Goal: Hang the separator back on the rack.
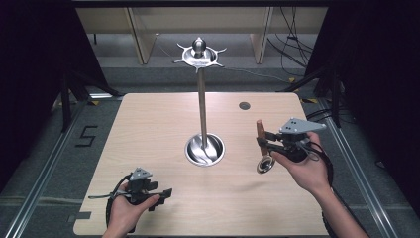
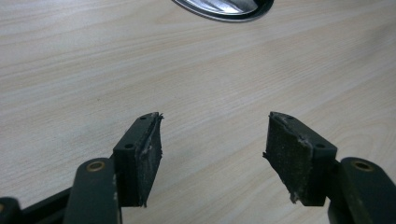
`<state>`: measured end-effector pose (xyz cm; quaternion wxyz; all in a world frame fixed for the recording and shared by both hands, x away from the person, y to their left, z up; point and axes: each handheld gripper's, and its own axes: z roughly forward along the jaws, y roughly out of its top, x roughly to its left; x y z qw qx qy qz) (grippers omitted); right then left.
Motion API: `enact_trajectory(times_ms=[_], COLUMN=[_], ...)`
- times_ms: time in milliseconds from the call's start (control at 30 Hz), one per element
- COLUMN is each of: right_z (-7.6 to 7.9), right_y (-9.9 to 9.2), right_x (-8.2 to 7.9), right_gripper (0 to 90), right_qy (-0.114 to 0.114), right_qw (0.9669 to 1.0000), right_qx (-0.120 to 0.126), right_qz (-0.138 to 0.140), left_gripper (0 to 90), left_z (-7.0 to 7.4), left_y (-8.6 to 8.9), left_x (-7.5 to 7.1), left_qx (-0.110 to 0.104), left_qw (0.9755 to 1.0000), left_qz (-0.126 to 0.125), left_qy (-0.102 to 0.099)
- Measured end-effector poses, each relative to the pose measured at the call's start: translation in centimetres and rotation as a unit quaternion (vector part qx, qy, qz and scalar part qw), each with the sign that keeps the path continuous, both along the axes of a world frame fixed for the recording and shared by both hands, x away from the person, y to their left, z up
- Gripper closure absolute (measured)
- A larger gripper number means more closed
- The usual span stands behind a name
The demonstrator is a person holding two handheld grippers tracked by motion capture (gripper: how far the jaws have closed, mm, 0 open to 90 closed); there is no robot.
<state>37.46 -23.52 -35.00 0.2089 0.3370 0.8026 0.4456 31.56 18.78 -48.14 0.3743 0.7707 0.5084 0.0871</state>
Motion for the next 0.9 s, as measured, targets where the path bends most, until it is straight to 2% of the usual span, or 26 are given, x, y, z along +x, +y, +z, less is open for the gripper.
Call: enact_trajectory(times_ms=[67, 100, 133, 167, 200, 300, 333, 367, 400, 500, 533, 567, 600, 667, 700, 733, 767, 800, 833, 900], right_z=[0.2, 0.5, 0.4, 0.8, 0.8, 1.6, 1.6, 2.1, 2.2, 2.9, 3.0, 3.3, 3.4, 3.8, 3.8, 4.0, 4.0, 4.2, 4.2, 4.2], right_y=[0.2, 0.2, 0.3, 0.3, 0.5, 0.6, 0.8, 0.8, 0.8, 1.2, 1.4, 1.4, 1.5, 1.8, 1.9, 2.0, 2.1, 2.1, 2.2, 2.4], right_x=[0.1, 0.0, 0.1, 0.0, 0.1, 0.2, 0.3, 0.5, 0.6, 0.6, 0.7, 0.8, 0.8, 0.8, 0.9, 0.9, 0.8, 1.0, 0.9, 1.1], right_gripper=[68.7, 68.7, 68.7, 68.7, 68.7, 68.7, 68.7, 68.7, 68.7, 68.7, 68.7, 68.7, 68.7, 68.7, 68.7, 68.7, 68.7, 68.7, 68.7, 68.7], right_qy=[-0.014, -0.003, -0.017, -0.003, -0.016, -0.017, -0.026, -0.025, -0.034, -0.030, -0.040, -0.036, -0.051, -0.036, -0.053, -0.051, -0.039, -0.045, -0.038, -0.049], right_qw=[0.9999, 1.0000, 0.9998, 1.0000, 0.9998, 0.9998, 0.9995, 0.9995, 0.9993, 0.9994, 0.9990, 0.9991, 0.9985, 0.9991, 0.9984, 0.9984, 0.9989, 0.9986, 0.9989, 0.9984], right_qx=[0.006, 0.004, 0.012, 0.007, 0.013, 0.006, 0.013, 0.004, 0.003, 0.009, 0.014, 0.007, 0.010, 0.012, 0.010, 0.011, 0.014, 0.007, 0.012, 0.018], right_qz=[0.000, 0.003, -0.001, 0.005, 0.003, 0.010, 0.008, 0.018, 0.017, 0.018, 0.015, 0.023, 0.015, 0.020, 0.018, 0.019, 0.022, 0.028, 0.025, 0.022], left_gripper=[35.0, 35.0, 35.0, 35.0, 35.0, 35.0, 35.0, 35.0, 35.0, 35.0, 35.0, 35.0, 35.0, 35.0, 35.0, 35.0, 35.0, 35.0, 35.0, 35.0], left_z=[0.0, 0.0, 0.1, 0.2, 0.2, 0.2, 0.2, 0.2, 0.2, 0.2, 0.2, 0.2, 0.2, 0.3, 0.3, 0.3, 0.3, 0.3, 0.3, 0.3], left_y=[0.0, 0.0, 0.2, 0.3, 0.3, 0.3, 0.3, 0.3, 0.3, 0.3, 0.3, 0.3, 0.3, 0.4, 0.4, 0.5, 0.5, 0.5, 0.4, 0.5], left_x=[0.0, 0.0, 0.0, 0.0, 0.0, 0.0, 0.0, 0.0, 0.0, 0.0, 0.0, 0.0, 0.0, 0.0, 0.0, 0.0, 0.0, 0.0, 0.0, 0.0], left_qx=[0.000, 0.001, 0.005, 0.010, 0.010, 0.011, 0.012, 0.011, 0.011, 0.010, 0.008, 0.008, 0.008, 0.011, 0.011, 0.014, 0.017, 0.013, 0.011, 0.012], left_qw=[1.0000, 1.0000, 0.9999, 0.9998, 0.9998, 0.9998, 0.9998, 0.9998, 0.9998, 0.9998, 0.9998, 0.9998, 0.9998, 0.9997, 0.9997, 0.9997, 0.9995, 0.9997, 0.9997, 0.9997], left_qz=[-0.001, -0.002, -0.009, -0.016, -0.015, -0.017, -0.017, -0.017, -0.017, -0.016, -0.016, -0.016, -0.016, -0.021, -0.020, -0.022, -0.025, -0.021, -0.019, -0.020], left_qy=[0.001, -0.001, 0.001, 0.004, 0.003, 0.002, 0.001, 0.002, 0.001, 0.000, 0.001, 0.001, 0.001, 0.004, 0.003, 0.003, 0.002, 0.001, 0.000, -0.001])
